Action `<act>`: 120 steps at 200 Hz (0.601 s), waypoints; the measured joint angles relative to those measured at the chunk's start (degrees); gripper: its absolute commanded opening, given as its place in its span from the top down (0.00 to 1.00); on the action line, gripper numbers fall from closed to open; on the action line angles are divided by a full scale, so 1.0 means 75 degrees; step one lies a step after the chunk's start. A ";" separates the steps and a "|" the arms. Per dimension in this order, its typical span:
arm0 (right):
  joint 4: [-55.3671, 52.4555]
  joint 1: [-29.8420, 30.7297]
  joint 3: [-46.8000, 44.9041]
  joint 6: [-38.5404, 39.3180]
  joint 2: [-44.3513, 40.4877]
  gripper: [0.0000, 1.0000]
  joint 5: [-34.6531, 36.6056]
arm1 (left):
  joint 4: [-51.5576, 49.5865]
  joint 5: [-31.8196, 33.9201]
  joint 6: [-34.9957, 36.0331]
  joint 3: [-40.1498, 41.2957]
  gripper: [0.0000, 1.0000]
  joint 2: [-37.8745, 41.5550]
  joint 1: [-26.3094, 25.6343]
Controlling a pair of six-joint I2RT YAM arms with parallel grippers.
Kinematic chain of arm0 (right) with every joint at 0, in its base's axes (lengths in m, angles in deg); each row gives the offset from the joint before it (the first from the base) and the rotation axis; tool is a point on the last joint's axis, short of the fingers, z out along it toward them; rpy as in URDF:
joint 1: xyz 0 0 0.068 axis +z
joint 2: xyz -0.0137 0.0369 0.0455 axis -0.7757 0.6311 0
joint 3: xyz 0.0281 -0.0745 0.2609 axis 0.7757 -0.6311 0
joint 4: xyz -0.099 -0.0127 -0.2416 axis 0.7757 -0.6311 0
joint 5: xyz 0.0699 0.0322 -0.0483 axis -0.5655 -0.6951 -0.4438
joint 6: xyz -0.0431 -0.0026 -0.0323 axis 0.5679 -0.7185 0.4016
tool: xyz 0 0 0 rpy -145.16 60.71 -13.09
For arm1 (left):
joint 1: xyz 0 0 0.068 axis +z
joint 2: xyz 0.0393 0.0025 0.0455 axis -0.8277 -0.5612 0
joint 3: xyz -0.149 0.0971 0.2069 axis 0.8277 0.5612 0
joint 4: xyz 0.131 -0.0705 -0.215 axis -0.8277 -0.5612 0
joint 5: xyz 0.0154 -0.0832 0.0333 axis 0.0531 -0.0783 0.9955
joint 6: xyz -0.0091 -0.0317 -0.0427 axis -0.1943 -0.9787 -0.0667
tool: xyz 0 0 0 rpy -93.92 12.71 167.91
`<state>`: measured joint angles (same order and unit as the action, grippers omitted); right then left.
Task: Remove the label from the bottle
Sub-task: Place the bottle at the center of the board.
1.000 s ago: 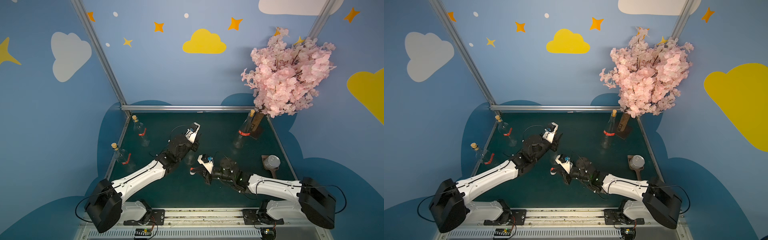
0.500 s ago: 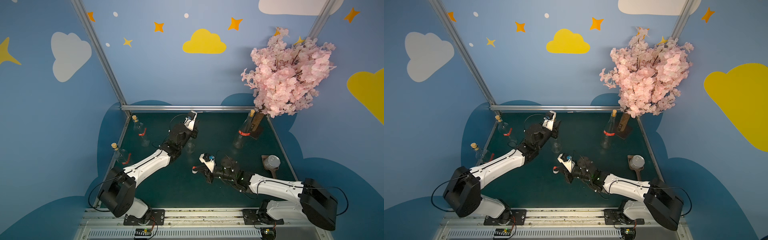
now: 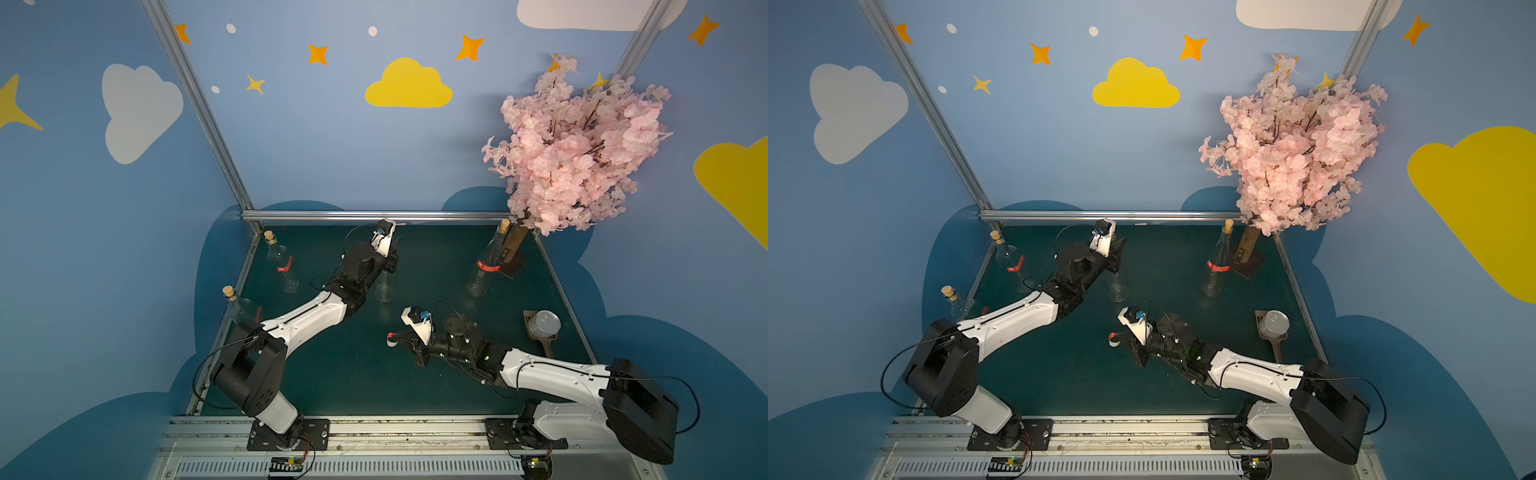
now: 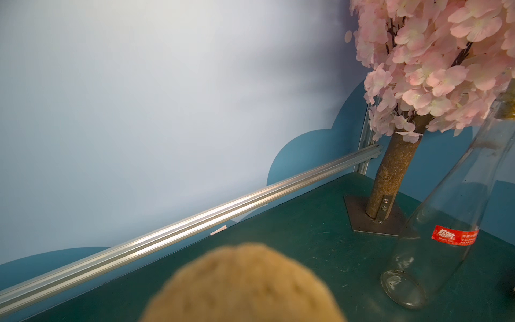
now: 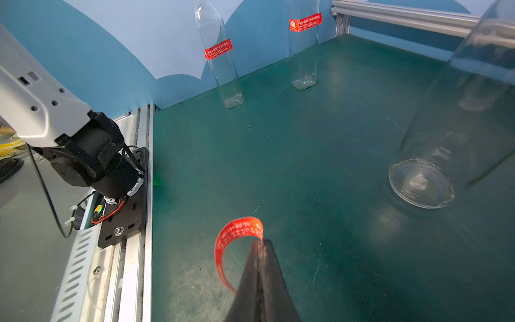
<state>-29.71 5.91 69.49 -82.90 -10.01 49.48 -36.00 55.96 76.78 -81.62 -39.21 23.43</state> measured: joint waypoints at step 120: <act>-0.0114 -0.0006 -0.0017 0.0003 -0.0006 1.00 -0.0003 | 0.0017 -0.0090 -0.0169 0.0003 0.75 -0.0026 0.0061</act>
<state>-30.57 5.86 69.36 -82.88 -10.06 49.46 -35.87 55.29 75.51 -81.60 -39.41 23.89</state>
